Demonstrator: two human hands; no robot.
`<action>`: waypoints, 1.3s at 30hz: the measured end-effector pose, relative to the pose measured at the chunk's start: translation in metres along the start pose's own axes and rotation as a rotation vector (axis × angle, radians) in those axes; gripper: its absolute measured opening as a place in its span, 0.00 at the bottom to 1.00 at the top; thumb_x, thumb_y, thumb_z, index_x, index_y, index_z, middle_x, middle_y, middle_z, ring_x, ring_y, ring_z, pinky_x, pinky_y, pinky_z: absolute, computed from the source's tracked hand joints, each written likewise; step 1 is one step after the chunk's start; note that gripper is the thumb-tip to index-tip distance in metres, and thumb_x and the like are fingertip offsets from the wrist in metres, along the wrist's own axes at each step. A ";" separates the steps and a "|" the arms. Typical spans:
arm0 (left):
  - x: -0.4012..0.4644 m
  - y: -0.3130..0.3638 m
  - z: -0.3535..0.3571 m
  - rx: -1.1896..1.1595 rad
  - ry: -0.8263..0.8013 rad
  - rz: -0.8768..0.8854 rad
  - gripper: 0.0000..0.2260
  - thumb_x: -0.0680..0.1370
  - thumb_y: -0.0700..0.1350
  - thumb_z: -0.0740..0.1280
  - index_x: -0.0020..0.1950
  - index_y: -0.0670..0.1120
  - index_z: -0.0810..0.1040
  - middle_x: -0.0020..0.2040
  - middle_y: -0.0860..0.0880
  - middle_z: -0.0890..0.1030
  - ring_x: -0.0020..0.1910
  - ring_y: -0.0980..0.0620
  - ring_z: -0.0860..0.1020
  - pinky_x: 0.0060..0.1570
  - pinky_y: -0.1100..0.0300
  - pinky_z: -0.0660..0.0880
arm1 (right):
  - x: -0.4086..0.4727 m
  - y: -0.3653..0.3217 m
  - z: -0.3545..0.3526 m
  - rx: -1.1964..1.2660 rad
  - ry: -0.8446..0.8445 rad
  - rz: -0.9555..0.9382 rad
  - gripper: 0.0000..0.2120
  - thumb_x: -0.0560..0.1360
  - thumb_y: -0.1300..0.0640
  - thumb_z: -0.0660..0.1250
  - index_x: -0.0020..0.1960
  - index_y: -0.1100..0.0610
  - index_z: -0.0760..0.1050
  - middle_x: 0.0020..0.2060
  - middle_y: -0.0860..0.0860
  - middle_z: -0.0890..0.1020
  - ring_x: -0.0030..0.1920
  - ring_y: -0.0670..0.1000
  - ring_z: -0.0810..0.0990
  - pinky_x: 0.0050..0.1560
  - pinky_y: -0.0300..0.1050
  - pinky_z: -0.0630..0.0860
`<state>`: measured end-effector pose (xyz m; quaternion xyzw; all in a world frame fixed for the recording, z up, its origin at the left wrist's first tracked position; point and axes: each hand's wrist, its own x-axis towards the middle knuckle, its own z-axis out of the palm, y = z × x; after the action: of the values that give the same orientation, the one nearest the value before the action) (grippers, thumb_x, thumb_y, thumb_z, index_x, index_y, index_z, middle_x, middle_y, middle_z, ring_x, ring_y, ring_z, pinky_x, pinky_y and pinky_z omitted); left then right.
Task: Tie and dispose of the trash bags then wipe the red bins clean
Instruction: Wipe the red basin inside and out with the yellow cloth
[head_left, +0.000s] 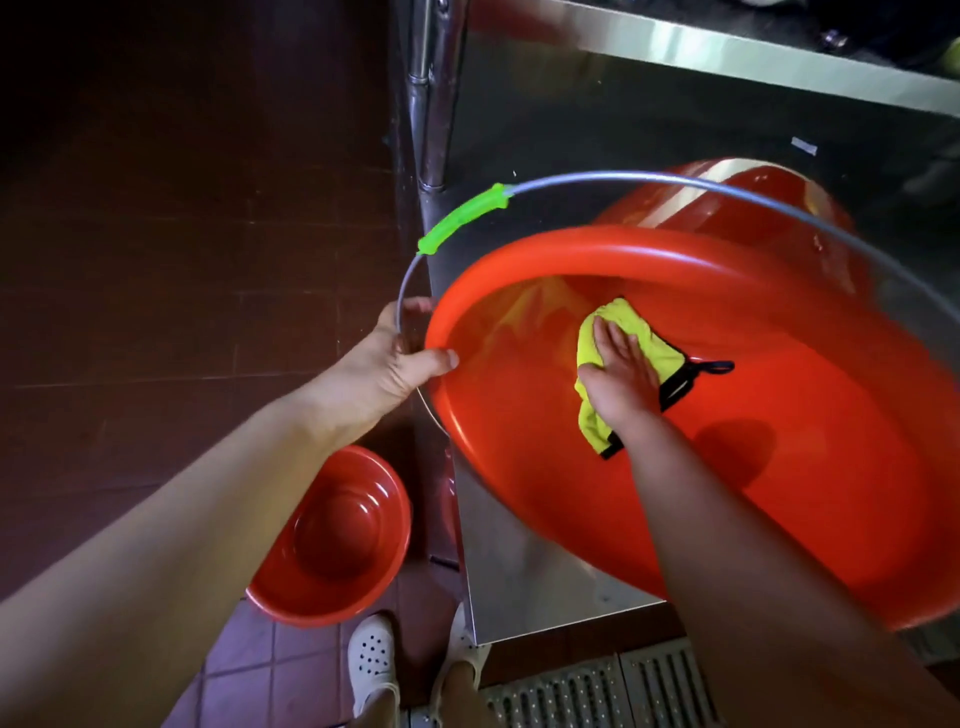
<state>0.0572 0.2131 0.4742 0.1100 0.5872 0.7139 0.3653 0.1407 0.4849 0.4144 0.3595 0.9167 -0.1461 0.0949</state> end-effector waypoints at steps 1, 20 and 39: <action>0.000 -0.006 0.000 -0.035 0.042 -0.022 0.32 0.68 0.46 0.73 0.68 0.50 0.61 0.56 0.51 0.80 0.56 0.52 0.79 0.57 0.56 0.75 | 0.002 -0.001 0.001 -0.021 -0.007 0.004 0.34 0.74 0.51 0.56 0.76 0.42 0.46 0.77 0.43 0.49 0.77 0.49 0.46 0.74 0.49 0.46; -0.018 -0.053 0.030 0.150 0.229 0.044 0.16 0.77 0.39 0.66 0.59 0.43 0.63 0.54 0.50 0.74 0.53 0.62 0.76 0.49 0.72 0.73 | -0.134 -0.039 0.037 0.223 0.014 -0.471 0.38 0.66 0.57 0.57 0.76 0.50 0.54 0.75 0.46 0.51 0.76 0.51 0.45 0.75 0.47 0.45; -0.028 -0.030 0.024 0.261 0.094 -0.096 0.20 0.76 0.39 0.68 0.66 0.50 0.67 0.56 0.48 0.80 0.51 0.57 0.79 0.53 0.58 0.78 | -0.010 -0.002 0.005 0.018 -0.002 -0.051 0.34 0.74 0.56 0.57 0.77 0.43 0.47 0.77 0.44 0.49 0.77 0.50 0.46 0.74 0.48 0.46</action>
<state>0.1030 0.2139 0.4608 0.0947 0.6959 0.6176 0.3540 0.1472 0.4758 0.4127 0.3365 0.9242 -0.1570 0.0891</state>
